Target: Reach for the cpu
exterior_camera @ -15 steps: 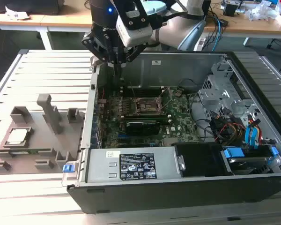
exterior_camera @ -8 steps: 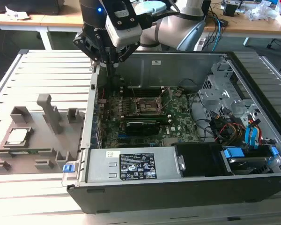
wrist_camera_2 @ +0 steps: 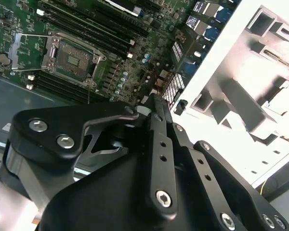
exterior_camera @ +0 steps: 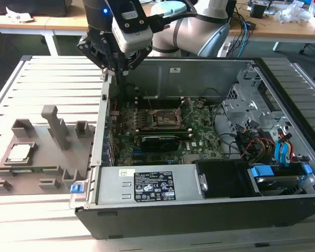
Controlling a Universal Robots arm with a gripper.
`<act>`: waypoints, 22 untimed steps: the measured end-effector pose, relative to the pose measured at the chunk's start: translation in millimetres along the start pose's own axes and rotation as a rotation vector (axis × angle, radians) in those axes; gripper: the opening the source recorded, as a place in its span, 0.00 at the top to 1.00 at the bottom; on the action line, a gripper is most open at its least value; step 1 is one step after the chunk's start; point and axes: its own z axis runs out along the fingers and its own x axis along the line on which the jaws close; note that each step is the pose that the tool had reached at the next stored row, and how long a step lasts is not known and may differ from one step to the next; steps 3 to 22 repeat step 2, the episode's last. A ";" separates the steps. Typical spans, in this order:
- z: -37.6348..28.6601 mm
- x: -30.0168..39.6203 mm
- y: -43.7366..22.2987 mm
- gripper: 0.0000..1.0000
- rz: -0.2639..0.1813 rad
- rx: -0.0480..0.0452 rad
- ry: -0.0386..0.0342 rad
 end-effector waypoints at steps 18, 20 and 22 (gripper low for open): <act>0.0 0.0 0.0 0.89 0.000 0.0000 0.0000; 0.0 0.0 0.0 0.89 0.000 0.0000 0.0000; 0.0 0.0 0.0 0.89 0.000 0.0000 0.0000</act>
